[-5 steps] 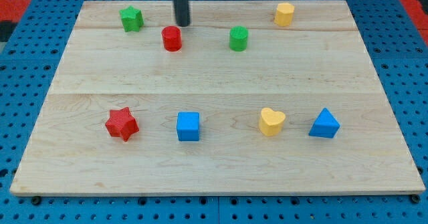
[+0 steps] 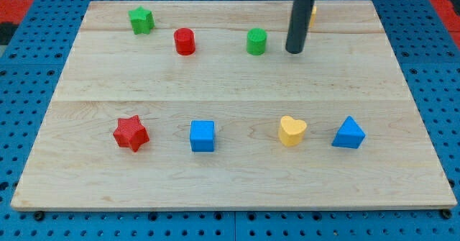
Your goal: Slide the green circle to the right side of the red circle
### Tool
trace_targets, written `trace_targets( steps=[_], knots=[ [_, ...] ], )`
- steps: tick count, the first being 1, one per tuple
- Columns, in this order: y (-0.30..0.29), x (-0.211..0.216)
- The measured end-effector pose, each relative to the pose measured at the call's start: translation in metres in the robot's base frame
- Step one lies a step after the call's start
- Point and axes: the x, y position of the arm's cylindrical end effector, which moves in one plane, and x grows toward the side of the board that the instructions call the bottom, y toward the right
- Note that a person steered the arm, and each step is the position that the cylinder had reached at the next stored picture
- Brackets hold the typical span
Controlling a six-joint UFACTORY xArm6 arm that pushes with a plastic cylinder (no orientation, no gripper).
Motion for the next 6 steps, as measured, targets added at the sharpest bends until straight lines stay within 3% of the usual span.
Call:
trace_targets(
  steps=[2,4,6],
  knots=[
    [-0.052,-0.01],
    [0.036,-0.009],
    [0.098,-0.068]
  ],
)
